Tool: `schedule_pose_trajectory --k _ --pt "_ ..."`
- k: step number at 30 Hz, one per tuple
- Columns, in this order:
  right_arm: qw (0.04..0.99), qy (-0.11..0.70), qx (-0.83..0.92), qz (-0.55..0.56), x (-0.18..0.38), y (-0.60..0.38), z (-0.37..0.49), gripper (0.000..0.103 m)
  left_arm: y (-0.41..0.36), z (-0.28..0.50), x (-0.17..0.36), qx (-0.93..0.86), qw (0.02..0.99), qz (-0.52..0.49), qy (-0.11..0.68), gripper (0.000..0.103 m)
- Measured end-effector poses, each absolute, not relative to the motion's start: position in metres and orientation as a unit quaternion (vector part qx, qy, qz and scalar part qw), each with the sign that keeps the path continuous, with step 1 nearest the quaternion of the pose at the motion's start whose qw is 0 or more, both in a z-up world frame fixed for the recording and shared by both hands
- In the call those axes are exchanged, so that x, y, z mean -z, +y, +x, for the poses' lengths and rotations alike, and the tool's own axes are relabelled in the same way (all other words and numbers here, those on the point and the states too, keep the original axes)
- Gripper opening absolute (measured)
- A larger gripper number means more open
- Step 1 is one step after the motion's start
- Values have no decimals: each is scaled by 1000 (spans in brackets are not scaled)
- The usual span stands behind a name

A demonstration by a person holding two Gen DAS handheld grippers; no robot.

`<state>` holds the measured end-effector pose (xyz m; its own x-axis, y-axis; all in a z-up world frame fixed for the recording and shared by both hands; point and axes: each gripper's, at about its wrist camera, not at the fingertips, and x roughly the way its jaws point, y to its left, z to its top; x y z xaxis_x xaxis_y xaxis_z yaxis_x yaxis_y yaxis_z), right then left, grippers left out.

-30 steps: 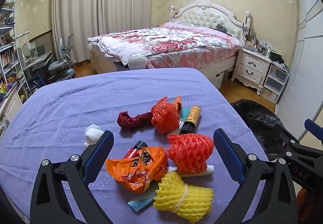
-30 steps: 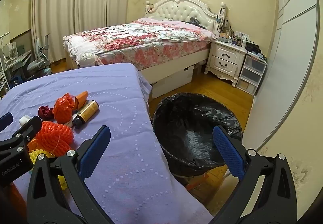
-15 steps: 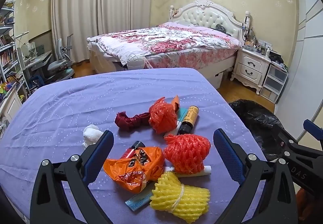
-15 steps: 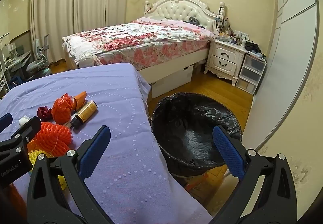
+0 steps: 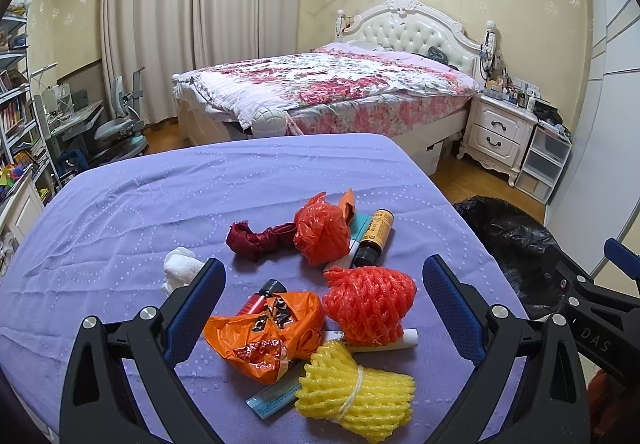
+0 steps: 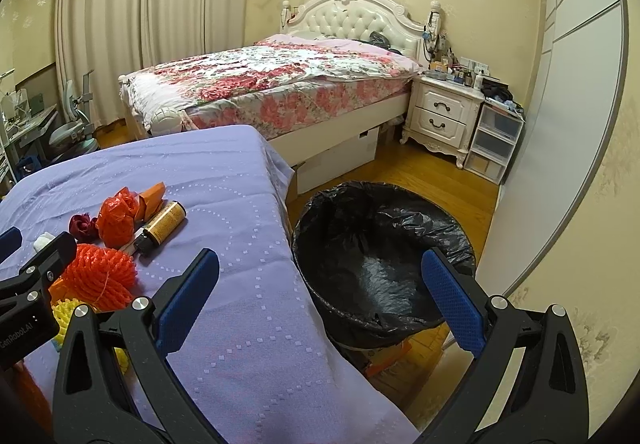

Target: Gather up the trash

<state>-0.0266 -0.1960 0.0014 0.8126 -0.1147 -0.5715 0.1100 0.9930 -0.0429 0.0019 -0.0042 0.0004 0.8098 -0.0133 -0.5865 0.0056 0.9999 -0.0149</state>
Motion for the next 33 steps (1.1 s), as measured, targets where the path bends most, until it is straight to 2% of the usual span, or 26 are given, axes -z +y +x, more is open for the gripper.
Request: schedule_pose_trajectory --k 33 --pt "952 300 60 -3 2 -196 -27 99 -7 3 4 4 950 -4 311 96"
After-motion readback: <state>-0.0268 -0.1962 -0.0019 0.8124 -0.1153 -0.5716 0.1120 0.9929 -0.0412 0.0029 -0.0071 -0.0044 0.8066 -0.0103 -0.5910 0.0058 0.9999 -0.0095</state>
